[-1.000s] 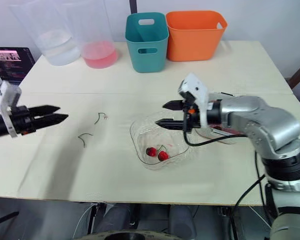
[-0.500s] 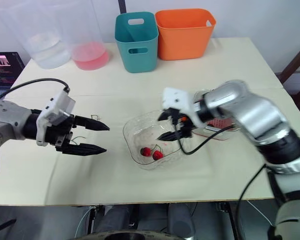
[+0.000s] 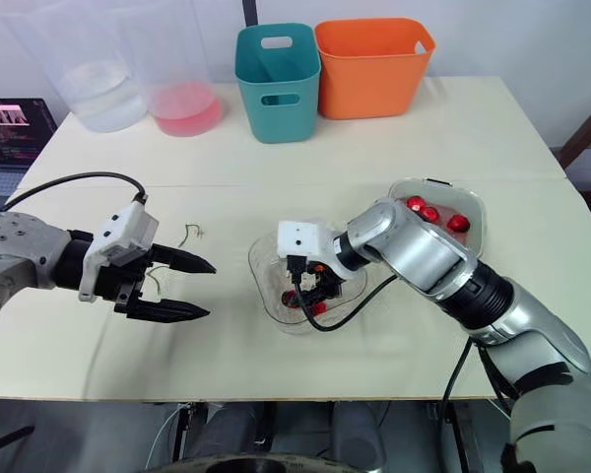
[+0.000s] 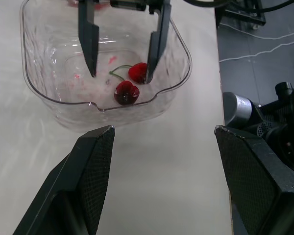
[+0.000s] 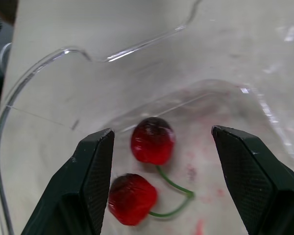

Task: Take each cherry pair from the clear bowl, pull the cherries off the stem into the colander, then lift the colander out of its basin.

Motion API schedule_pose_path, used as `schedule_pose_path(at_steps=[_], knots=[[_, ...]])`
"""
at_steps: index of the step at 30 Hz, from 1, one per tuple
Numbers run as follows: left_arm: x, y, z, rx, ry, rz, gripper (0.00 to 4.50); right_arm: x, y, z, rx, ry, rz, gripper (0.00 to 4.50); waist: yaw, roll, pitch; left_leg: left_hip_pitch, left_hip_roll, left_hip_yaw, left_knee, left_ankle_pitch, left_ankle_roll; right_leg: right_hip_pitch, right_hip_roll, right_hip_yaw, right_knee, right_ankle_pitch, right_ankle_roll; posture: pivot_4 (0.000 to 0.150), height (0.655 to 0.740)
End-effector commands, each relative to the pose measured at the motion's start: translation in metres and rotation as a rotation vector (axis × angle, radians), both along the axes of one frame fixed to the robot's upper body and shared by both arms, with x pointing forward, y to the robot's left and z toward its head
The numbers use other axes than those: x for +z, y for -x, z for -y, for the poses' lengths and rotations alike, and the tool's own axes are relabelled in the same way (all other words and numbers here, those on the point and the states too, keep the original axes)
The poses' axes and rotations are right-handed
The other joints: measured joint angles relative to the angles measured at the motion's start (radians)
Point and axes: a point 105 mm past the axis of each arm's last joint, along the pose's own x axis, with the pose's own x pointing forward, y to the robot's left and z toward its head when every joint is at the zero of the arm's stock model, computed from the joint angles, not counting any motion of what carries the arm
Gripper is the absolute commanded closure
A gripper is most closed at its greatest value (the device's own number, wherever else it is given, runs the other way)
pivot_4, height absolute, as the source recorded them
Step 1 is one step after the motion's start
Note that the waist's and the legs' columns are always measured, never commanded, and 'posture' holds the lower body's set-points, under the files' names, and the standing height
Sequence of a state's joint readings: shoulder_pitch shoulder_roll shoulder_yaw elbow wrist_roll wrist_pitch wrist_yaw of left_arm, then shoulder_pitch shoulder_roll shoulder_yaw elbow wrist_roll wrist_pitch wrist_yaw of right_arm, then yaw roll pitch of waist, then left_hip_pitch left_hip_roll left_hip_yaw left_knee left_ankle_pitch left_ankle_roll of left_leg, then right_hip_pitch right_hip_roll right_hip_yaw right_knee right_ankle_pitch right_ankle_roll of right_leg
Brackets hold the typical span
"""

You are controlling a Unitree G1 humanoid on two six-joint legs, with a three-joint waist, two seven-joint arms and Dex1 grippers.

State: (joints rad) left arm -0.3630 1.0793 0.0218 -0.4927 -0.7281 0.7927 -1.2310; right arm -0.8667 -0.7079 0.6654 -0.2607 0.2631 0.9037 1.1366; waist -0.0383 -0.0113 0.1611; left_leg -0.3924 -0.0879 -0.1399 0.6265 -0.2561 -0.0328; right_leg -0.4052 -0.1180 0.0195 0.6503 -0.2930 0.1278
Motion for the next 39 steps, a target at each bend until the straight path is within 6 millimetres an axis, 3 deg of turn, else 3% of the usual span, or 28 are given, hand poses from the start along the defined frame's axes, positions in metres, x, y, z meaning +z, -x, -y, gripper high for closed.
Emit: schedule_pose_path(at_steps=[1, 7, 11, 14, 16, 25, 33, 37, 39], knots=[[0.012, -0.002, 0.001, -0.002, 0.007, 0.073, 1.09, -0.003, -0.002, -0.003, 0.010, 0.021, 0.012, 1.07, -0.002, 0.000, 0.000, 0.000, 0.000, 0.000, 0.000, 0.000, 0.000, 0.000, 0.000, 0.000, 0.000, 0.000, 0.000, 0.150, 0.7400], [0.013, -0.005, 0.001, 0.003, 0.011, 0.085, 1.09, -0.011, -0.008, -0.008, 0.005, 0.043, 0.011, 1.07, -0.003, 0.000, 0.000, 0.000, 0.000, 0.000, 0.000, 0.000, 0.000, 0.000, 0.000, 0.000, 0.000, 0.000, 0.000, 0.150, 0.7400], [0.015, -0.006, 0.002, 0.005, 0.017, 0.093, 1.04, -0.014, -0.009, -0.010, 0.013, 0.051, 0.017, 2.38, -0.003, 0.000, 0.000, 0.000, 0.000, 0.000, 0.000, 0.000, 0.000, 0.000, 0.000, 0.000, 0.000, 0.000, 0.000, 0.150, 0.7400], [0.015, -0.007, 0.002, 0.009, 0.019, 0.096, 1.04, -0.014, -0.008, -0.011, 0.022, 0.049, 0.021, 3.88, -0.004, 0.000, 0.000, 0.000, 0.000, -0.001, 0.000, 0.000, 0.000, 0.000, 0.000, 0.000, 0.001, 0.000, 0.000, 0.150, 0.7400], [0.015, -0.007, 0.002, 0.013, 0.020, 0.099, 1.04, -0.011, -0.006, -0.011, 0.035, 0.045, 0.029, 4.34, -0.004, 0.000, 0.000, 0.000, 0.000, -0.001, 0.000, 0.000, -0.001, 0.000, 0.000, 0.000, 0.001, 0.000, 0.000, 0.150, 0.7400], [0.015, -0.011, 0.000, 0.023, 0.026, 0.103, 1.04, 0.032, -0.023, -0.018, 0.230, -0.026, 0.399, 4.34, -0.005, 0.000, 0.000, 0.000, 0.000, 0.000, 0.000, 0.000, -0.001, 0.000, 0.000, 0.000, 0.001, 0.000, 0.000, 0.150, 0.7400], [0.015, -0.013, 0.001, 0.024, 0.034, 0.106, 1.04, 0.029, -0.028, -0.023, 0.354, 0.002, 0.503, 4.34, -0.005, 0.000, 0.000, 0.000, 0.000, 0.000, 0.000, 0.001, -0.001, 0.000, 0.001, 0.000, 0.001, 0.000, 0.000, 0.150, 0.7400], [0.014, -0.013, 0.001, 0.026, 0.036, 0.107, 1.04, 0.030, -0.023, -0.019, 0.359, -0.012, 0.471, 2.74, -0.005, 0.000, 0.000, 0.000, 0.000, 0.000, 0.000, 0.001, -0.001, 0.000, 0.001, 0.000, 0.001, 0.000, 0.000, 0.150, 0.7400], [0.013, -0.013, 0.001, 0.027, 0.037, 0.108, 1.04, 0.038, -0.026, -0.016, 0.315, -0.035, 0.465, 1.71, -0.005, 0.000, 0.000, 0.000, 0.000, 0.000, 0.000, 0.001, -0.001, 0.000, 0.001, 0.000, 0.001, 0.000, 0.000, 0.150, 0.7400]])
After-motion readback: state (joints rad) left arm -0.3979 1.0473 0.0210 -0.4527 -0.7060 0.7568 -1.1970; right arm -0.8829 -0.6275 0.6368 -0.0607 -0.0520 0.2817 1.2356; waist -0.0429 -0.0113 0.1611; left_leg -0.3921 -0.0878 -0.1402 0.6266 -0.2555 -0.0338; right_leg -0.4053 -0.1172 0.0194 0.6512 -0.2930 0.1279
